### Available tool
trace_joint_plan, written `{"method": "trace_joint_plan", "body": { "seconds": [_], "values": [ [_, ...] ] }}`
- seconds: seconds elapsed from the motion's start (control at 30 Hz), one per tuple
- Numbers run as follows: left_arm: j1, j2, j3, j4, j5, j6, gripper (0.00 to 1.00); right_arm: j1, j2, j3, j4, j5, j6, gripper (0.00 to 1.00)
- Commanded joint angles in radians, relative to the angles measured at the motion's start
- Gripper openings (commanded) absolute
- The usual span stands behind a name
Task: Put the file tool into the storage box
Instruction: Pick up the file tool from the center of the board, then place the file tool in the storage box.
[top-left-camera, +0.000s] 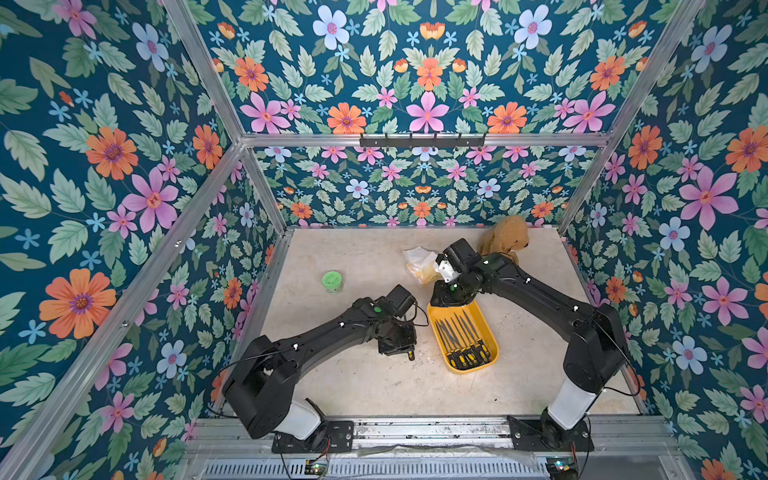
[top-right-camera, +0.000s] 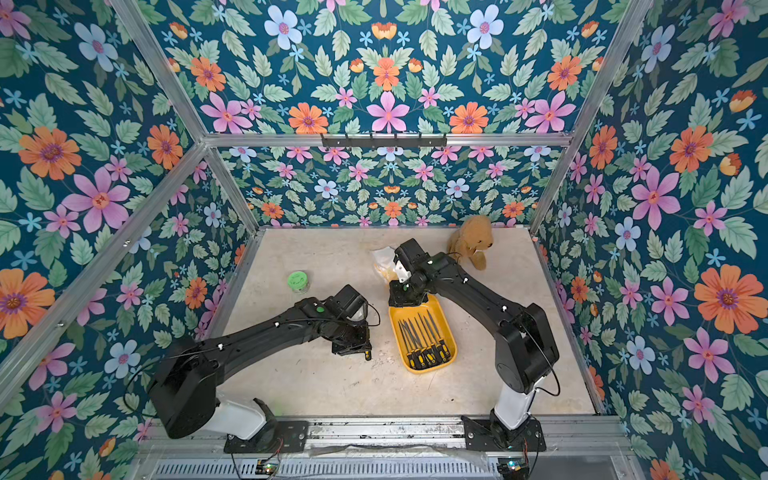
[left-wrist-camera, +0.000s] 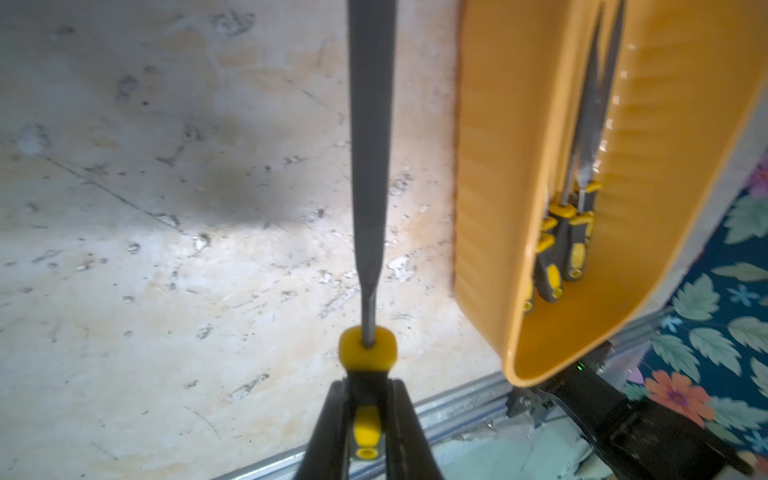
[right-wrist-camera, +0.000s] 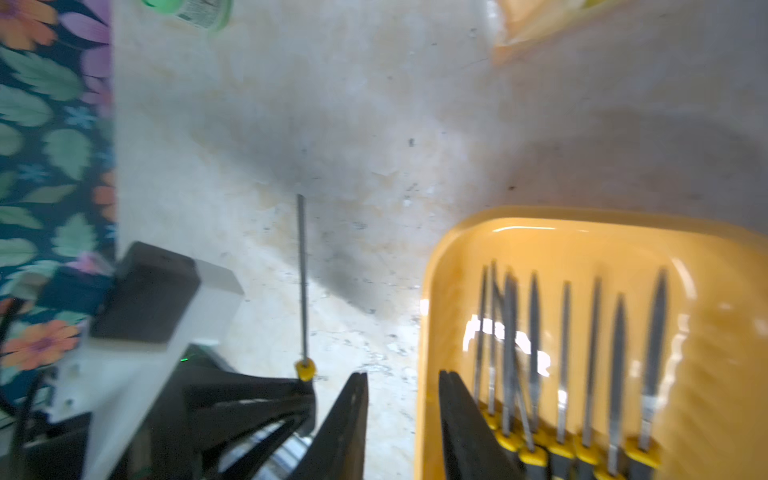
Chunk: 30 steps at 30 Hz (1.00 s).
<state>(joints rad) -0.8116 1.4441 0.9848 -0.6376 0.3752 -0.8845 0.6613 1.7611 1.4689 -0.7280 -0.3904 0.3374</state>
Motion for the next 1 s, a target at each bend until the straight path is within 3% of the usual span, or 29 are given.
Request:
{"method": "trace_joint_plan", "body": {
  "seconds": [0.0,0.3,0.73,0.8,0.87,0.97],
  "values": [
    [0.001,-0.025,-0.013,0.031,0.057,0.056,0.02,0.005,0.017,-0.033,0.125,-0.167,0.114,0.35],
    [0.002,-0.027,-0.021,0.042,0.071,0.071,0.0,0.032,0.006,-0.107,0.239,-0.223,0.17,0.35],
    [0.002,-0.045,-0.021,0.101,0.152,0.075,0.0,0.042,0.072,-0.113,0.26,-0.195,0.178,0.33],
    [0.002,-0.056,-0.032,0.122,0.166,0.07,0.0,0.041,0.081,-0.11,0.27,-0.2,0.181,0.28],
    [0.002,-0.059,-0.039,0.133,0.183,0.068,0.0,0.041,0.084,-0.104,0.269,-0.211,0.178,0.11],
    [0.006,-0.068,-0.06,0.169,0.213,0.051,0.05,0.039,0.056,-0.119,0.281,-0.233,0.175,0.0]
  ]
}}
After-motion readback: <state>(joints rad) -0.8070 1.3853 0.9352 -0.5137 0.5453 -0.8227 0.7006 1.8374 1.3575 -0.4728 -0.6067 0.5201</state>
